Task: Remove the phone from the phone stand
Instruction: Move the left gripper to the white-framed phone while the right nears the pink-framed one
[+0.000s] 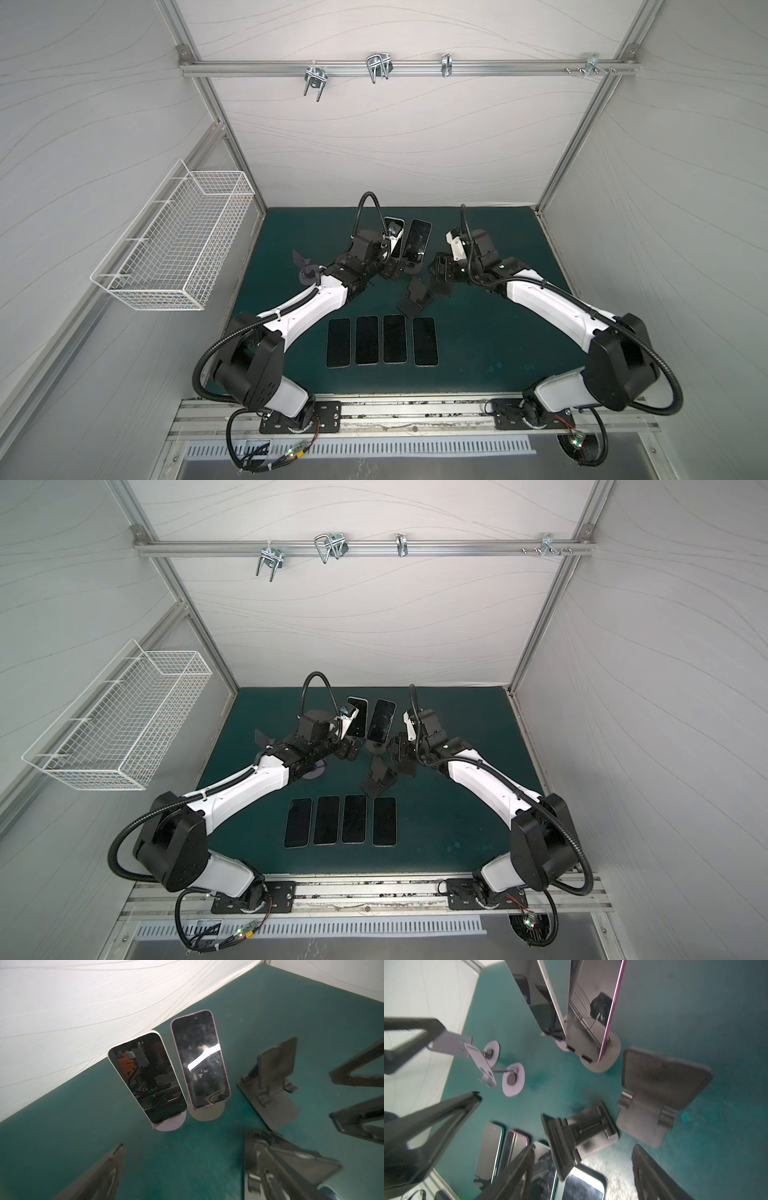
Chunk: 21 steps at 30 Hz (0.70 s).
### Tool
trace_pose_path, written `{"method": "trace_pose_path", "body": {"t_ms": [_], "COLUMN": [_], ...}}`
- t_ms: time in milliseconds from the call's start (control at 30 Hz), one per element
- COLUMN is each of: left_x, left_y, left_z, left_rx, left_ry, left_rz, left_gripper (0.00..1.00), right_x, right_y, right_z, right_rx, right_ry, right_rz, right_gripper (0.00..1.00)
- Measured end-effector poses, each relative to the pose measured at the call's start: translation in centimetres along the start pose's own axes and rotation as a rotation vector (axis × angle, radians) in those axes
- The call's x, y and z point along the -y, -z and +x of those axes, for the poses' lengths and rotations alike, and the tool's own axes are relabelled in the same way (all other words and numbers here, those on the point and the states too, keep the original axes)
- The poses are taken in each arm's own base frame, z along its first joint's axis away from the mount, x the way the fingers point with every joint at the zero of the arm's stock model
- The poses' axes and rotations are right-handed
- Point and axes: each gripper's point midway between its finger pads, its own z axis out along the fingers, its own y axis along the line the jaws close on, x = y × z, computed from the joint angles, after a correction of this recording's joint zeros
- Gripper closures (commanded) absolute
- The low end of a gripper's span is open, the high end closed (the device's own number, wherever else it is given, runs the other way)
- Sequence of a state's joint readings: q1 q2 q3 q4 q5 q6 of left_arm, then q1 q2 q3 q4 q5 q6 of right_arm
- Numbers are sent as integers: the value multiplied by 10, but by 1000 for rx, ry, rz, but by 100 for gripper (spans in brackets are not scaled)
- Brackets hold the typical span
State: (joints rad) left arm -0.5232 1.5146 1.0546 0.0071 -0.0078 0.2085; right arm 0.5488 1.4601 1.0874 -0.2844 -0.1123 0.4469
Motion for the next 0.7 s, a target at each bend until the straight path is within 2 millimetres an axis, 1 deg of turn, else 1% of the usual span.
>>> {"method": "trace_pose_path", "body": {"t_ms": [200, 267, 433, 567, 700], "left_x": [-16, -22, -37, -48, -58], "left_y": [-21, -28, -43, -51, -56], "left_z": [-10, -12, -14, -17, -25], "left_rx": [30, 41, 53, 59, 80], "left_ry": [47, 65, 108, 147, 180], "left_rz": [-29, -40, -66, -83, -98], "left_gripper": [2, 3, 3, 3, 3], "right_x": [10, 11, 9, -1, -12], "right_y": [1, 0, -5, -5, -3], "right_z": [-38, -45, -51, -53, -57], "right_rx": [101, 123, 135, 140, 147], "right_ry": [-50, -58, -71, -57, -39], "right_rz": [-5, -11, -51, -104, -163], "right_gripper": [27, 28, 28, 28, 30]}}
